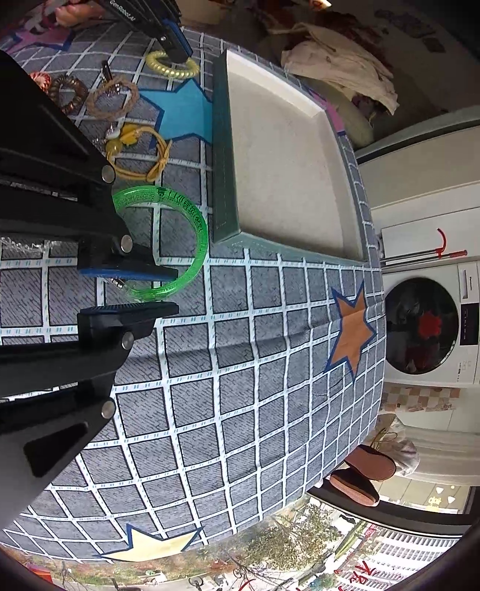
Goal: Organize jewelry
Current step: 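Carry both items into the tray and open both tools to release, then move the left tool toward the orange coil hair tie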
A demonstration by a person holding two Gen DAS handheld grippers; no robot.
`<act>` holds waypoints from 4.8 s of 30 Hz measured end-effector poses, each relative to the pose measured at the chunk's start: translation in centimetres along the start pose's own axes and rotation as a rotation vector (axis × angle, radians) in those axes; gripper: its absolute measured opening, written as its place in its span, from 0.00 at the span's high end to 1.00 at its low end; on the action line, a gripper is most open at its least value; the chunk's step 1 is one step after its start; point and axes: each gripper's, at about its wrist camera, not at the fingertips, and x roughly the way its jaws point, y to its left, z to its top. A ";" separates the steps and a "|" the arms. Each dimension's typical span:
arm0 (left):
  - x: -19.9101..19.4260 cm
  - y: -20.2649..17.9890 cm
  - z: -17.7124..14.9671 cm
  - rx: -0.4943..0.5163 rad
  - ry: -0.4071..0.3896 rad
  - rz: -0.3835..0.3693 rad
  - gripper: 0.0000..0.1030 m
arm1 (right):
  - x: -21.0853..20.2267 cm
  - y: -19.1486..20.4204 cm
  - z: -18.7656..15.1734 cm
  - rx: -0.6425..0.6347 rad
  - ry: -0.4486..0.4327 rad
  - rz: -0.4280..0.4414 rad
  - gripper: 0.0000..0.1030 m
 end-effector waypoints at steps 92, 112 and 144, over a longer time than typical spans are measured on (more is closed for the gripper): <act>-4.3 1.3 -7.2 -0.111 -0.010 0.157 0.00 | -6.0 6.6 -7.1 0.005 -0.133 0.137 0.00; -5.7 0.1 -12.7 -0.105 0.039 0.161 0.00 | -7.3 2.0 -14.1 0.095 -0.072 0.035 0.00; -3.4 -6.0 -12.4 0.076 0.038 0.100 0.07 | -5.1 5.8 -17.9 -0.078 0.002 -0.069 0.19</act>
